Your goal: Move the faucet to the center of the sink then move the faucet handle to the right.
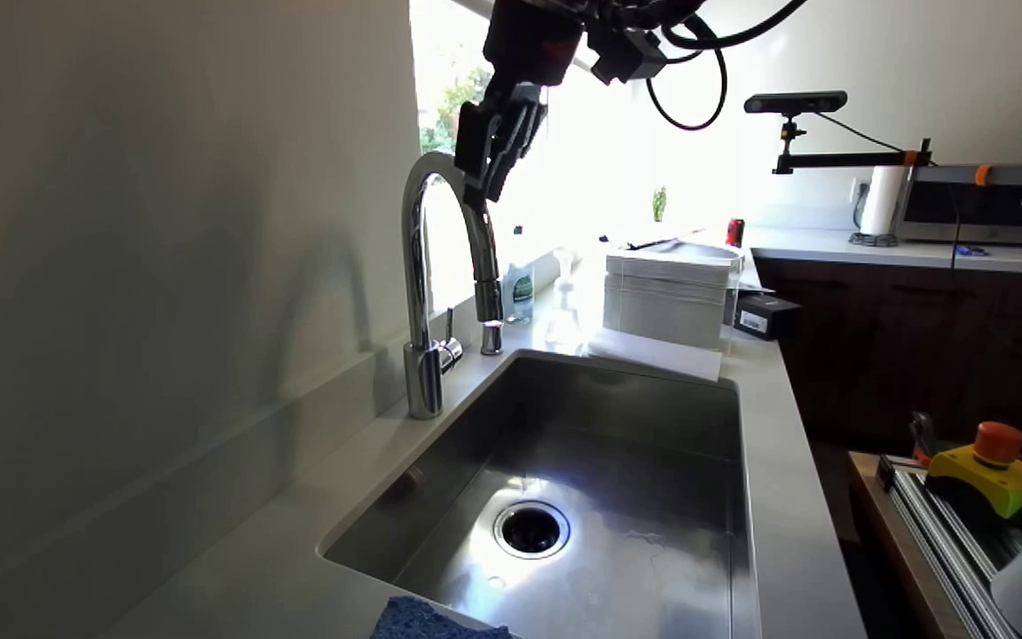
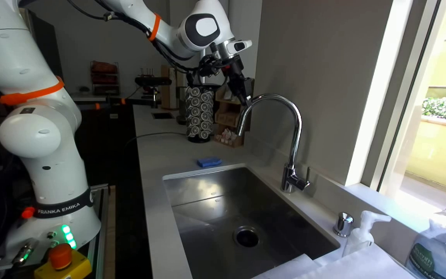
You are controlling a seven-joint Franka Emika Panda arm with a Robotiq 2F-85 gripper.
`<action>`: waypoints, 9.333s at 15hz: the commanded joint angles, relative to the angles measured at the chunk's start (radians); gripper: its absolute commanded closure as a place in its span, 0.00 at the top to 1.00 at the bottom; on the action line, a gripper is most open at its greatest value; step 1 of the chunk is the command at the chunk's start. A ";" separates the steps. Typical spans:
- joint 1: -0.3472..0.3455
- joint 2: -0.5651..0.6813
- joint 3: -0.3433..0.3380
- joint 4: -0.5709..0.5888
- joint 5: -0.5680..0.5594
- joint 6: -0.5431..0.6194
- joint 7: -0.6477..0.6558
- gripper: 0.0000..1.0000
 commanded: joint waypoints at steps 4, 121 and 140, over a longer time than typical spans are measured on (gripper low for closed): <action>-0.015 0.002 0.007 -0.013 -0.029 0.003 0.052 0.08; -0.078 -0.181 -0.162 -0.114 0.149 -0.260 -0.148 1.00; -0.187 -0.454 -0.199 -0.160 0.111 -0.301 -0.110 1.00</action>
